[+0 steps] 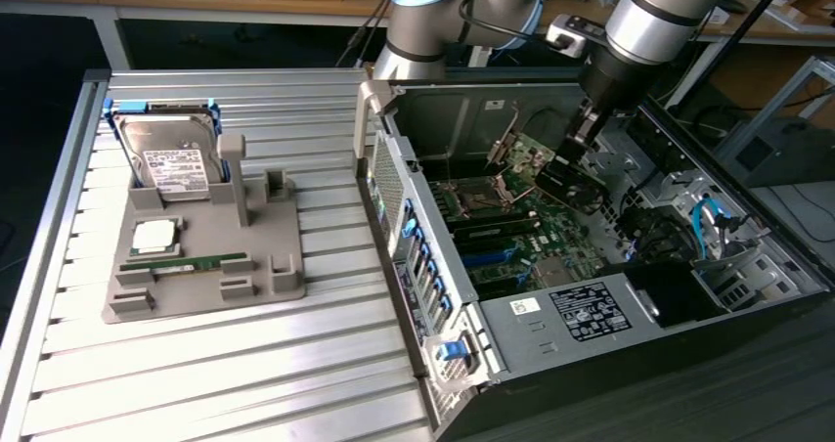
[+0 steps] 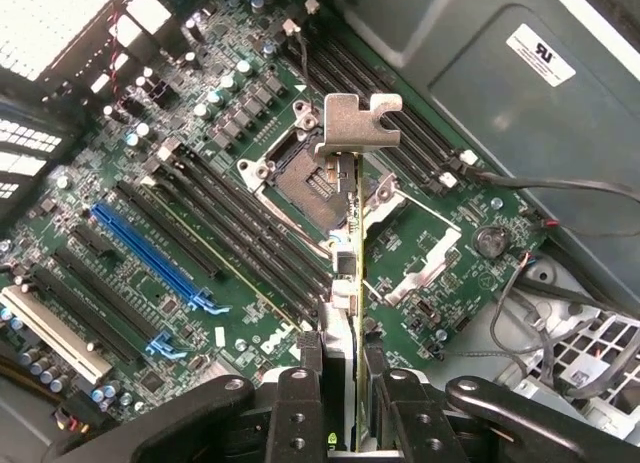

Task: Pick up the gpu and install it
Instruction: 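Insert the gpu into the slot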

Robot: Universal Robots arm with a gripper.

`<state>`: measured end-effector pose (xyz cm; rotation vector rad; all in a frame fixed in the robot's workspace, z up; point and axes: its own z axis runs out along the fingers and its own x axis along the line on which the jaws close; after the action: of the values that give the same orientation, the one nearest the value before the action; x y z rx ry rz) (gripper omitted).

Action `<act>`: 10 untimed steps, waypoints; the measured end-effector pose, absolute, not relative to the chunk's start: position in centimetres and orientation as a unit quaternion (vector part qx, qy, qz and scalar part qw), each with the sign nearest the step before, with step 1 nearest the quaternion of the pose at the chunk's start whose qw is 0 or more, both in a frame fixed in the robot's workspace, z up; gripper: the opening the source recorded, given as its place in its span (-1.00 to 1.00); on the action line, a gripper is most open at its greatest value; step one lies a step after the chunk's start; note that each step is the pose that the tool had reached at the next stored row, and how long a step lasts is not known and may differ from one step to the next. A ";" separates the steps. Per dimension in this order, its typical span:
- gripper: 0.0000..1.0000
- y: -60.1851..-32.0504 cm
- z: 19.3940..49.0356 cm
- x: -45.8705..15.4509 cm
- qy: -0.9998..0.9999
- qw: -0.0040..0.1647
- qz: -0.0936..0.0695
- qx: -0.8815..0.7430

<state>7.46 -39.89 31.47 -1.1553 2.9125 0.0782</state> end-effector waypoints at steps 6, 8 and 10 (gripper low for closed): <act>-0.47 -39.9 31.5 7.5 0.921 0.003 0.025 -0.388; -0.47 -39.9 31.5 7.5 0.919 0.003 0.025 -0.392; -0.47 -39.9 31.5 7.5 0.918 0.003 0.025 -0.397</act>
<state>7.46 -39.89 31.47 -1.2437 2.8775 0.0786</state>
